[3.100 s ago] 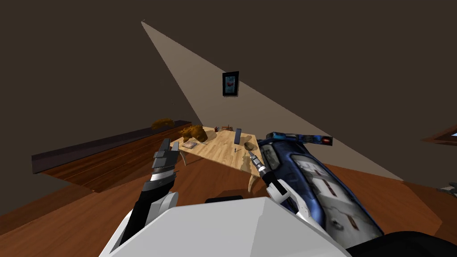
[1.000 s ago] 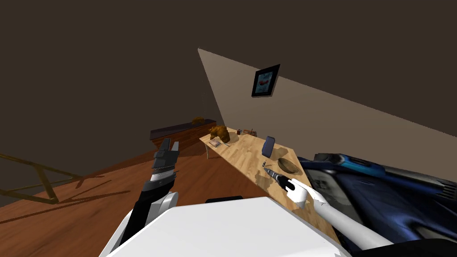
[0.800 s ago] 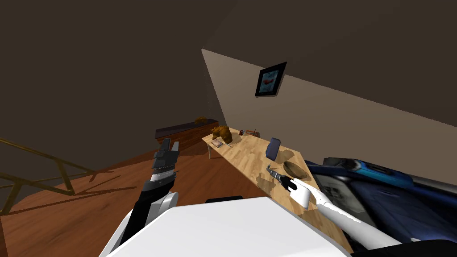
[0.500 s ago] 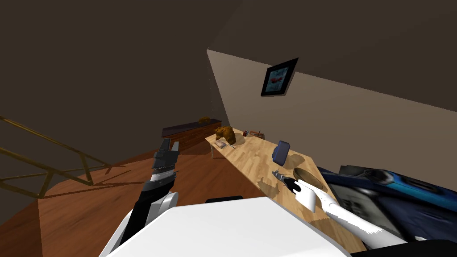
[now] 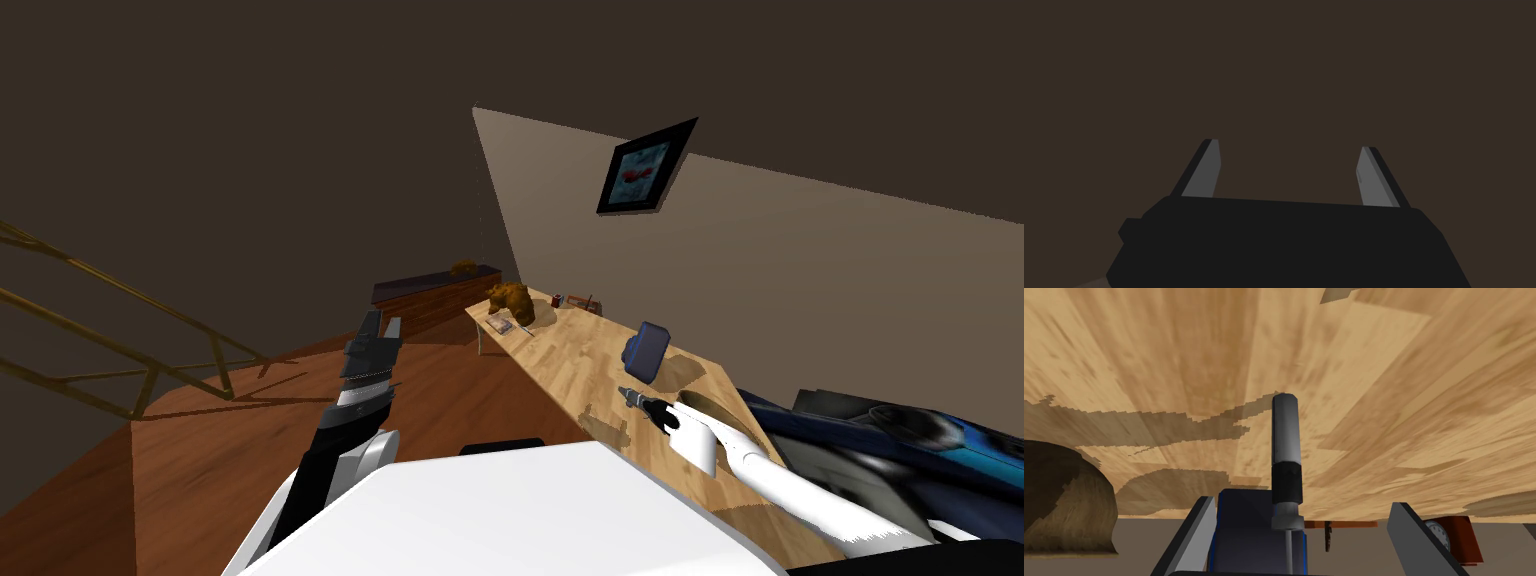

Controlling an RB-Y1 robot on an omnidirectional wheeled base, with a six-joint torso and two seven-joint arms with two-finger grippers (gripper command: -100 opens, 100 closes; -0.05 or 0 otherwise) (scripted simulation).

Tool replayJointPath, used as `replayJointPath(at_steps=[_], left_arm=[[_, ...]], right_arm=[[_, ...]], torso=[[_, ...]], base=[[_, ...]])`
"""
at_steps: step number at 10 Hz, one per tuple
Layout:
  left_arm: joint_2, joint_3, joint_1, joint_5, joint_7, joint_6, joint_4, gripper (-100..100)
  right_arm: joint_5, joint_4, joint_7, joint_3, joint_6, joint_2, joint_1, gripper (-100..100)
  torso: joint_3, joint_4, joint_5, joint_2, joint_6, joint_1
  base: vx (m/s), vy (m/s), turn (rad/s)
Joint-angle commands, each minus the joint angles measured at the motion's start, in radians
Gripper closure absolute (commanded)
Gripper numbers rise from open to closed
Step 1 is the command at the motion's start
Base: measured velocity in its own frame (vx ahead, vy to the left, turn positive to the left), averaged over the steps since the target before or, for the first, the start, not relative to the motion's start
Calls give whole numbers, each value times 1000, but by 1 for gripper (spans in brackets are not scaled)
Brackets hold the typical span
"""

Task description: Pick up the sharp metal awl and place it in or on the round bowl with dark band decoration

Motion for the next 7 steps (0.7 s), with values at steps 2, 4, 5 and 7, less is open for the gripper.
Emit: replayJointPath(at_steps=[2,4,5,7], left_arm=[[0,0,0,0,0,0,0,0],[0,0,0,0,0,0,0,0],[0,0,0,0,0,0,0,0],[0,0,0,0,0,0,0,0]], right_arm=[[20,48,12,-13,-16,44,-7,-100],[23,48,12,-16,-13,48,-5,-100],[25,50,13,-17,-14,50,-6,100],[25,50,13,-17,-13,49,-5,100]], torso=[[0,0,0,0,0,-2],[0,0,-1,0,0,-2],[0,0,0,1,0,-1],[1,1,0,1,0,1]], base=[[23,-48,53],[15,-32,28],[0,0,0],[0,0,0]])
